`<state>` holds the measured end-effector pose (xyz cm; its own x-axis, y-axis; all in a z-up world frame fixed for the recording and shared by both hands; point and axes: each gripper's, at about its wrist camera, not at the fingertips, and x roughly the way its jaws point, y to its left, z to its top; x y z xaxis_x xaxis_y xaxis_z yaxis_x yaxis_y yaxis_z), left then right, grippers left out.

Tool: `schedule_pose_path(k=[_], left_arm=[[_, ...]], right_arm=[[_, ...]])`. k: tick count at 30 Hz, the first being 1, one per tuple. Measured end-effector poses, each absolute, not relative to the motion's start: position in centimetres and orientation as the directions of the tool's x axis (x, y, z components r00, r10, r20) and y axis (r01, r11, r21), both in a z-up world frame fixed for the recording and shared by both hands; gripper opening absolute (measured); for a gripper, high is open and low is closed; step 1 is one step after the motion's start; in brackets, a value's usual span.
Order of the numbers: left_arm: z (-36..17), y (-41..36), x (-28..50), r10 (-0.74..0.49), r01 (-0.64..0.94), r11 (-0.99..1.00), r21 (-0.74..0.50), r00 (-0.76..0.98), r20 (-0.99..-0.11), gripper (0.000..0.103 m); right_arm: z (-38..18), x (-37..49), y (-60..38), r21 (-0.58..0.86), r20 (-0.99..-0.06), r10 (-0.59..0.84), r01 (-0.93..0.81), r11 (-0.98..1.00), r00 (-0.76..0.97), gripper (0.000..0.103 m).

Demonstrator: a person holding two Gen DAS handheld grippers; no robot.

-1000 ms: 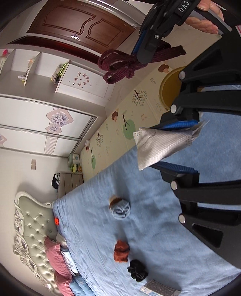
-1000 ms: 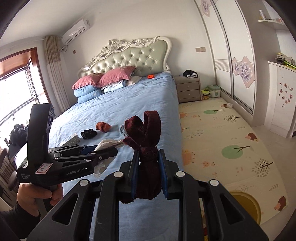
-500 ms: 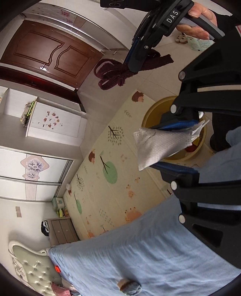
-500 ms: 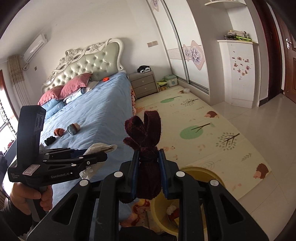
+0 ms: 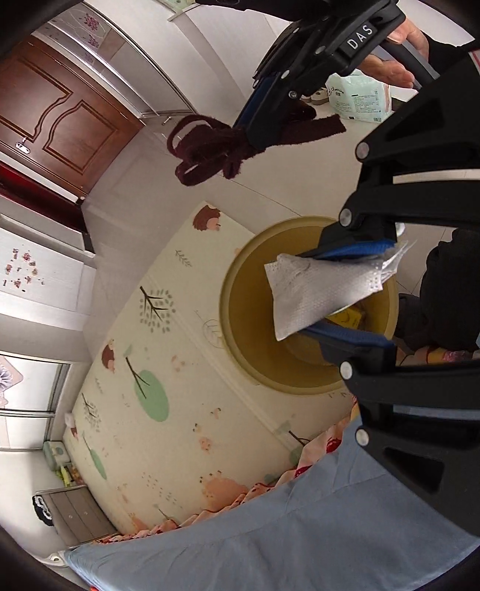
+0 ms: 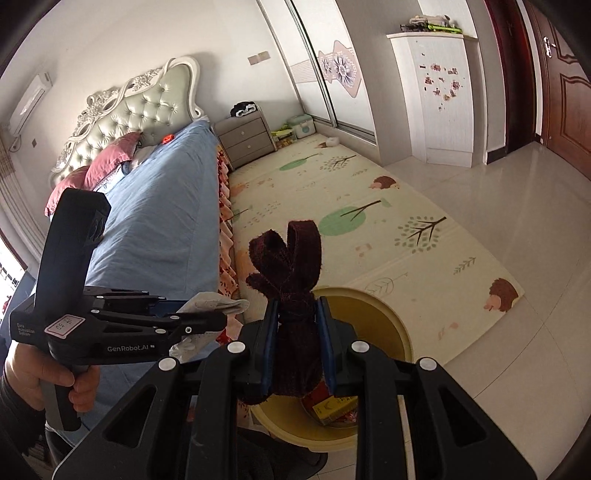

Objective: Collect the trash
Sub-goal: 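Carry ribbon and tissue over the yellow bucket and open both grippers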

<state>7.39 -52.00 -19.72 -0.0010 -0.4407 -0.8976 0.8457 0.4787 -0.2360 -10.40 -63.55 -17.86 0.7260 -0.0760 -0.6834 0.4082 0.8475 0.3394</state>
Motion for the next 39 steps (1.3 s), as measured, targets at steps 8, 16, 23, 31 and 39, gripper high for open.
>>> schedule_pose_path(k=[8,16,23,31,39], left_arm=[[-25.2,-54.5,8.9,-0.323,0.814,0.521,-0.257,-0.090,-0.942,0.033],[-28.0,-54.9,9.7,-0.257,0.790,0.556,-0.260,-0.134,-0.957,0.033],[-28.8,-55.0,9.7,-0.251,0.795,0.548,-0.261,-0.142,-0.958,0.034],[-28.6,-55.1,9.9,-0.263,0.786,0.559,-0.263,-0.132,-0.956,0.078],[-28.5,-55.1,9.8,-0.251,0.788,0.563,-0.251,-0.127,-0.960,0.078]], right_arm=[[-23.3,-8.8,-66.3,0.353,-0.779,-0.020,0.464,0.813,0.627,0.021],[-26.9,-7.4,-66.9,0.371,-0.823,0.043,0.478,0.796,0.567,0.021],[-27.6,-6.8,-66.8,0.373,-0.826,0.058,0.466,0.802,0.561,0.021],[-27.2,-7.2,-67.1,0.311,-0.836,-0.018,0.499,0.809,0.549,0.061],[-26.9,-7.9,-67.5,0.329,-0.831,-0.009,0.503,0.799,0.556,0.059]])
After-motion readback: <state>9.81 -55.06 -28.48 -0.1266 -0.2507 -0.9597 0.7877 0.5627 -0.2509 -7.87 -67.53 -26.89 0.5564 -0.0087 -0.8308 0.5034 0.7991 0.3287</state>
